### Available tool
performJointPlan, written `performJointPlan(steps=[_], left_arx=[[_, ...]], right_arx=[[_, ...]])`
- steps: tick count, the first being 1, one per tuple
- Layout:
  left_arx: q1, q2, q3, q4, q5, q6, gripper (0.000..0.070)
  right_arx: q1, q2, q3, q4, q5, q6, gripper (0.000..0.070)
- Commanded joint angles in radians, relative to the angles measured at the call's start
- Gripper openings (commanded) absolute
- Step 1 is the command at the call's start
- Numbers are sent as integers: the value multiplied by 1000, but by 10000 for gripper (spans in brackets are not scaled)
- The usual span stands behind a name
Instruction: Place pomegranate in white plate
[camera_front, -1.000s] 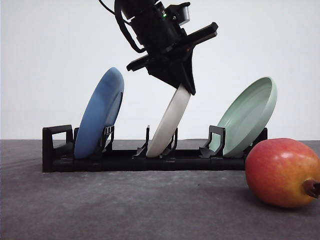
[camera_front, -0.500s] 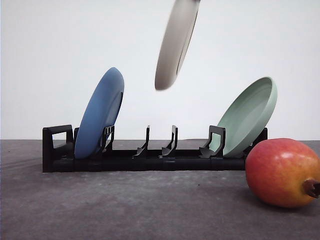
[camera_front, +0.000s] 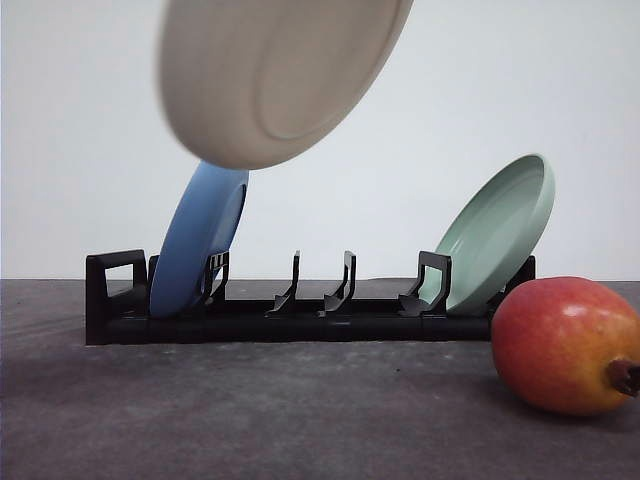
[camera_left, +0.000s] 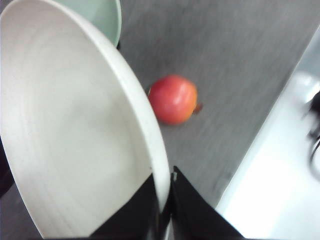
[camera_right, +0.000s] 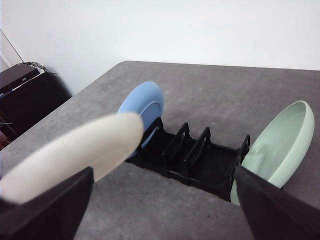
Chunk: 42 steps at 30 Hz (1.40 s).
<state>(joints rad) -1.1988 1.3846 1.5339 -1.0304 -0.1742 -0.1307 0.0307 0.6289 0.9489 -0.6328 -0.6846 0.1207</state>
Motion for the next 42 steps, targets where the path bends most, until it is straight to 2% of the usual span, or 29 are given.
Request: performJointPlan(steps=[1,6,13,17,22,31,33,37,39,40,42], left_arx=[[-48,13,-9,-18,-58,5,0],[-123,13,-118,-53,-155,-36,0],[-184,44,-317,24,-230,-96,0],[-190,94,-409,112,-230,-99,0],[-190,228,-427,160,-278,-94,0],[-190,397,-427,215,-279,-84,8],[-190,399,-427,220,-279,-92,123],[-188,383,-426,234,-286,-100,440],[-188,363,-426,236,-309,-112,564],[-188,351,-426,236,-320,-119,589],[-188,320,-426,233,-334,-128,597]], right_arx=[[0,4,17,0,0,11,574],[0,4,17,-14,0,11,574],[0,4,17,-43,0,11,574],[0,4,17,-63,0,15,574],[0,4,17,-91,0,22,574],[0,4,17,-132,0,25,574],[0,4,17,-136,0,25,574],[0,4,17,-146,-1,26,574],[0,4,17,-151,-9,26,574],[2,4,17,-155,-12,26,574],[15,8,17,-159,-16,26,574]])
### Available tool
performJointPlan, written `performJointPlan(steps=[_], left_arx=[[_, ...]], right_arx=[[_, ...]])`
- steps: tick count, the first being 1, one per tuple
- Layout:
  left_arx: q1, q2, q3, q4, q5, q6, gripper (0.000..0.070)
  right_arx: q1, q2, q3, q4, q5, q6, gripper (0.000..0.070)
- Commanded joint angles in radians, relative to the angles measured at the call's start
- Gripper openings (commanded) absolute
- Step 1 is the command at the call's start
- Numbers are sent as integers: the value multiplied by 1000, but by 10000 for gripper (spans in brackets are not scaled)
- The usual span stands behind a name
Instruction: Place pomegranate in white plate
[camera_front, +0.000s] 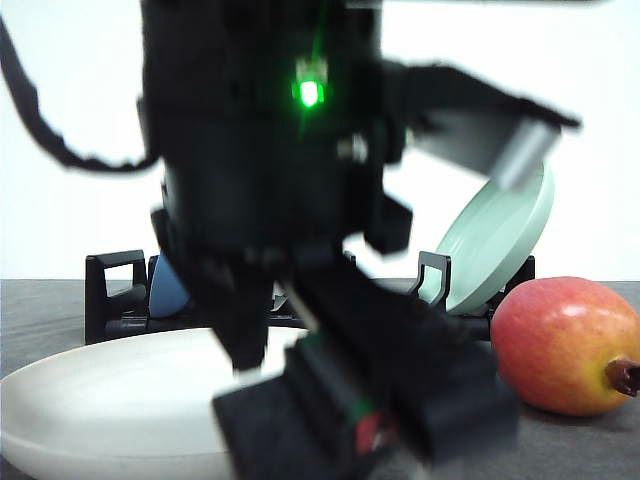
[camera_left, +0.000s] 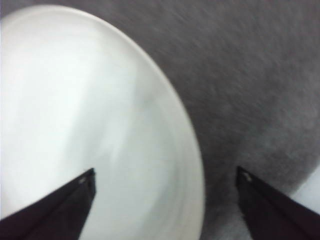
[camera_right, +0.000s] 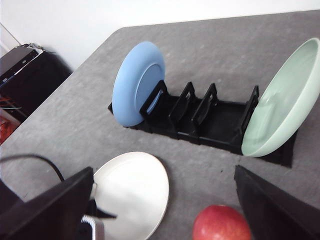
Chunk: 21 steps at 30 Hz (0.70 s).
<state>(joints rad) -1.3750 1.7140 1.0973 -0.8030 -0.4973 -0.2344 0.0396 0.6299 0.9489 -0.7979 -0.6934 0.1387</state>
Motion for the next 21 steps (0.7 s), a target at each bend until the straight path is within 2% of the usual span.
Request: performJointPlan(steps=[1,7,11,15,21], left_arx=[[-12,-28,11,1,-14,-34,597],[-19,-199,11,-51,-17,-122,597],[-30,-359,11,-86,-18,-165,596],[-34,-532,11,-115,-19,-167,596],[-34,-768,10,-160,-18,-168,595]], right_arx=[[16,11,17,4,-7,8,574],[107,80,17,-36,-3,-3,574],[159,170,17,-97,60,-26,574],[186,284,17,-151,148,-47,575],[223,456,17,-152,235,-48,586]])
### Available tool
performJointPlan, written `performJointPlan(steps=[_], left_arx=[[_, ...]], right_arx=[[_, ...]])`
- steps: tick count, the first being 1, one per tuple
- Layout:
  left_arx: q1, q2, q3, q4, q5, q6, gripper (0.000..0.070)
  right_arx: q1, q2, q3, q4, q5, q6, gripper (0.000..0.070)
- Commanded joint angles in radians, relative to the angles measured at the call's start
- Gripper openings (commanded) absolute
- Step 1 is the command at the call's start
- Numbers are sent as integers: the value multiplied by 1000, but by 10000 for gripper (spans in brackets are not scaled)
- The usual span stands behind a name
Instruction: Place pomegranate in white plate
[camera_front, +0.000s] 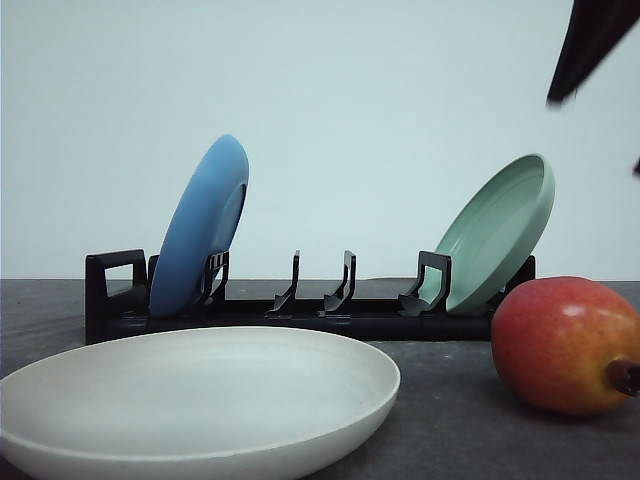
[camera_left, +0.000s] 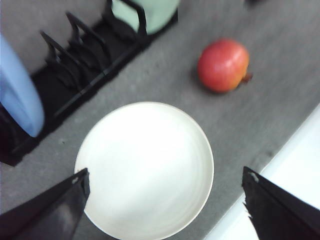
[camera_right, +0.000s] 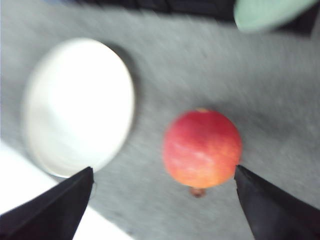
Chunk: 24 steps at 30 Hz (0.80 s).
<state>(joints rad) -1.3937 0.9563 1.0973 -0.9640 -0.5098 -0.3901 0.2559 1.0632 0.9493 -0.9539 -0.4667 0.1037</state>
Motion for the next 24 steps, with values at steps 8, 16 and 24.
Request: performJointPlan(steps=[8,16,24], left_arx=[[-15,-248,9,-86,-5,-37,594],[-15,-387,-12,-176,-3,-125,593],[-15,-495,-159,-158,-3,-207,591]], right_arx=[[74,234,17,36,104,-14,698],[134,392,17,96,142,-11,698],[175,517,17,134,180,-10,696]])
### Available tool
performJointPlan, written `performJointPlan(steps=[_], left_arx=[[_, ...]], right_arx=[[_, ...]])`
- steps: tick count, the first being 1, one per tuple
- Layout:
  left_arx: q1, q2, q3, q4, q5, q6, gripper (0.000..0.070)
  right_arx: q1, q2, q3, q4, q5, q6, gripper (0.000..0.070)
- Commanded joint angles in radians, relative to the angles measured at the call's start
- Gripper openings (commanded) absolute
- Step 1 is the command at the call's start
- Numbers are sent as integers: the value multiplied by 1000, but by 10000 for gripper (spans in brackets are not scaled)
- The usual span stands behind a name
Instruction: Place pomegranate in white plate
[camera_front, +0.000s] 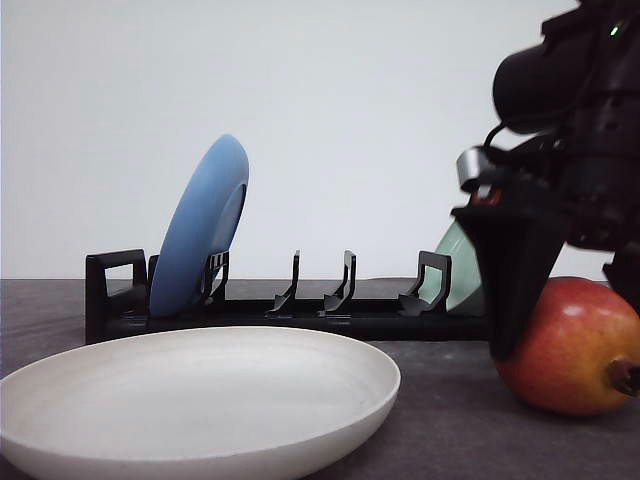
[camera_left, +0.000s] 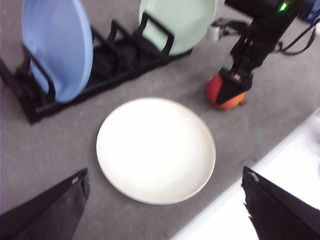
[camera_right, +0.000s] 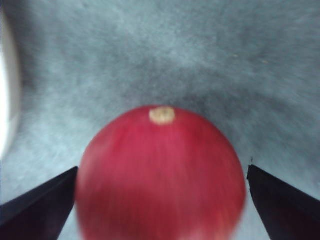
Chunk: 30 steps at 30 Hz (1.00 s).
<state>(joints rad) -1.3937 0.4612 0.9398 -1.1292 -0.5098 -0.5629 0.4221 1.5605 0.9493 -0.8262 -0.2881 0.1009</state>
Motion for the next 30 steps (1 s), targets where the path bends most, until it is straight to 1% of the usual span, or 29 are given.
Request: performJointPlan(steps=[1,2,3,6,7,10,12,14,18,25,30], left_arx=[[-15,-9,-14,7,-2,-41,590],[-15,-18,-27,7,-2,-50,590],[-15,-25,-34,8,-2,-58,589],[-15,-40,-38,23,-2,-60,586],[-15,-44,-38,37,-1,-60,586],[-15,-52,-38,87,14,-55,586],[-15,-52,-38,116,21,-53,586],[-15,-52,-38,136,22,-48,586],[-15,-53,-38,163,25,-34,586],[-15,-53,-37,209,28,-12,586],[-15,-53,-37,222,40,0,586]], right_arx=[[9,26,16,10,1,-7,693],[12,34,16,13,2,-7,679],[14,35,16,13,2,-5,644],[17,34,17,9,1,6,454],[17,34,19,2,2,6,432],[19,35,43,-30,14,13,430],[35,35,81,-67,30,17,430],[59,35,131,-104,31,20,430],[141,35,247,-143,30,44,430],[335,91,383,-87,27,108,431],[434,177,399,-3,29,137,431]])
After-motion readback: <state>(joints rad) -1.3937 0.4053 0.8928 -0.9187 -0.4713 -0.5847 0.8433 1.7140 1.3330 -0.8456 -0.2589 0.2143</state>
